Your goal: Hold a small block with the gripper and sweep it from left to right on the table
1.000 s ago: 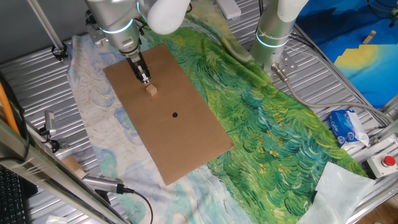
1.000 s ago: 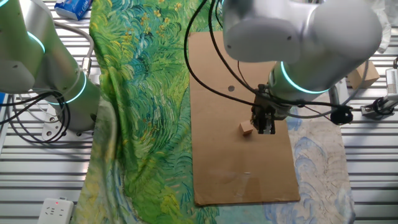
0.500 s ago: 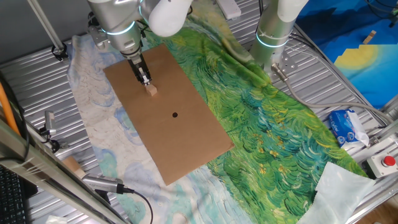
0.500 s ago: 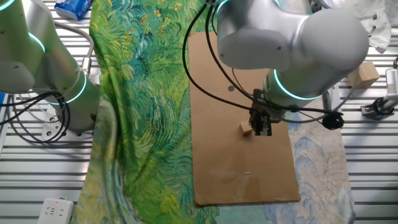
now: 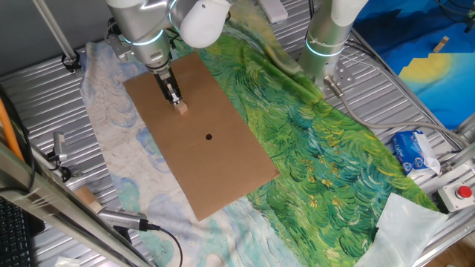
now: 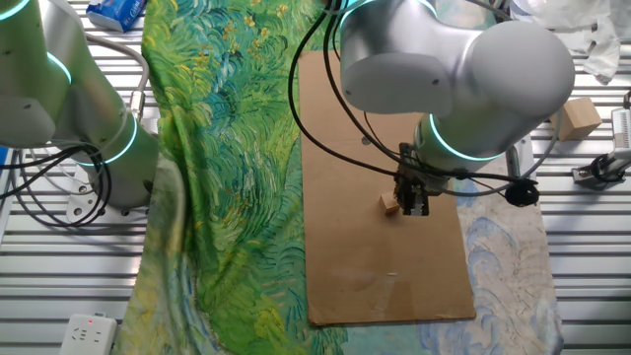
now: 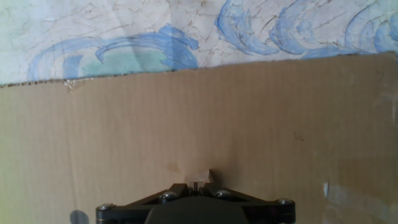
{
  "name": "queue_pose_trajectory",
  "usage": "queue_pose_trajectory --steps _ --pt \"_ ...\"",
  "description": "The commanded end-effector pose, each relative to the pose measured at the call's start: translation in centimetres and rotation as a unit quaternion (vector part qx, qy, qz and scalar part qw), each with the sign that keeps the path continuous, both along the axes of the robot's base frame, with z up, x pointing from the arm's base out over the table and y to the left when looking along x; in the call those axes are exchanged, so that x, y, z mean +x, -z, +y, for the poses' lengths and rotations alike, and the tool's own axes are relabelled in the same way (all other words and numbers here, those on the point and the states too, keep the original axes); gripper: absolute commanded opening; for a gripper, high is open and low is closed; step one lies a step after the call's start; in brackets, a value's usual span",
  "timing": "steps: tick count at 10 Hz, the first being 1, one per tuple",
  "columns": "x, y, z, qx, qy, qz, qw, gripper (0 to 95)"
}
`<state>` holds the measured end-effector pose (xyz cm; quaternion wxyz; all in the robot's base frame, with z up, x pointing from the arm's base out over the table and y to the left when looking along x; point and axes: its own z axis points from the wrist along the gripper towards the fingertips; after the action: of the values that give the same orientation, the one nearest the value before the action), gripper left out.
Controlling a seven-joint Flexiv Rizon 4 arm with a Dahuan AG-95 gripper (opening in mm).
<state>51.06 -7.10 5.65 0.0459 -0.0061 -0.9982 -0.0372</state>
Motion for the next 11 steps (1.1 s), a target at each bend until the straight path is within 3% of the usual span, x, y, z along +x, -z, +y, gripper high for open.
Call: queue_pose_trajectory --steps 1,2,3,4,5,11 --pt "-0.05 -0.06 -0.11 -0.001 0.001 0.001 1.0000 0.0" --pt "-0.08 -0.13 -0.16 -0.001 0.001 0.001 1.0000 0.0" --pt "-0.09 -0.14 -0.18 -0.001 0.000 0.002 1.0000 19.0" --pt "-0.09 -0.14 -0.18 -0.002 0.000 0.002 1.0000 19.0" --pt "-0.09 -0.15 -0.18 -0.002 0.000 0.005 1.0000 38.0" --pt "-0.08 0.12 -0.11 -0.003 -0.002 0.002 1.0000 38.0"
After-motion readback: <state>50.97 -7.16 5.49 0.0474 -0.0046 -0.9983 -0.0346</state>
